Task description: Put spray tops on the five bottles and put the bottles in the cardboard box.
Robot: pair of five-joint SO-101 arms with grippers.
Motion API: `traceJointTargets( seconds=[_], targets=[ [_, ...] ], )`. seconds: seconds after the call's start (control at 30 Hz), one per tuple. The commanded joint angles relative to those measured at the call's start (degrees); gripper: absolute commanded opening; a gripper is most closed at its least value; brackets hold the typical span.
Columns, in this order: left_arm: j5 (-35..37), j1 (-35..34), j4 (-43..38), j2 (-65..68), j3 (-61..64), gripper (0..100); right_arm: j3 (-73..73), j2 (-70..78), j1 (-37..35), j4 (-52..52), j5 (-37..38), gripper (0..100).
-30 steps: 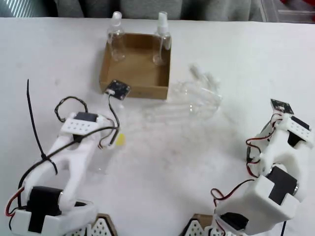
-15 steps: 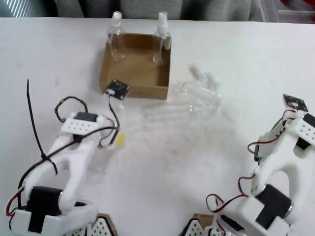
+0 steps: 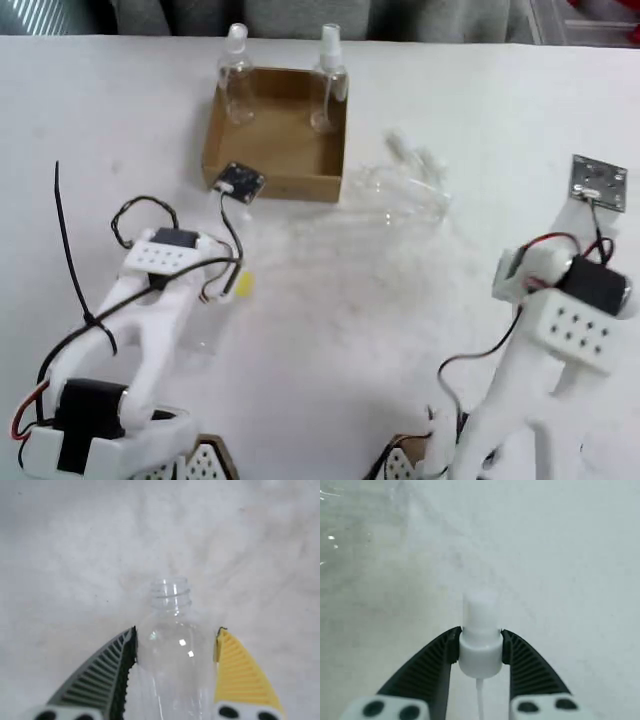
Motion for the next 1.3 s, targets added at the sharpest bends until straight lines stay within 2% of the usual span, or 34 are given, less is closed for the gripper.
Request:
traceJointTargets(
  seconds=[0.0, 0.37, 0.53, 0.73, 0.87, 1.07, 1.27],
  targets=[
    [-0.6, 0.5, -0.8, -2.0, 0.3, 13, 1.3, -9.5, -6.7, -3.5, -4.0, 3.1],
    [-0.6, 0.5, -0.7, -2.0, 0.4, 13, 21.3, -25.3, -27.2, -36.4, -5.3, 2.7],
    [-0.6, 0.5, -0.7, -2.0, 0.4, 13, 25.4, -26.9, -33.1, -50.9, -5.7, 2.7],
    [-0.6, 0.5, -0.7, -2.0, 0.4, 13, 29.0, -26.9, -40.0, -69.1, -20.2, 2.7],
    [-0.6, 0.5, -0.7, -2.0, 0.4, 13, 29.0, -26.9, -45.8, -77.8, -22.9, 2.7],
    [-0.6, 0.4, -1.0, -2.1, 0.4, 13, 33.8, -27.0, -47.9, -79.3, -23.6, 2.7],
    [-0.4, 0.5, -1.1, -2.4, 0.2, 13, 39.1, -27.5, -46.6, -79.3, -30.2, 2.7]
  ],
)
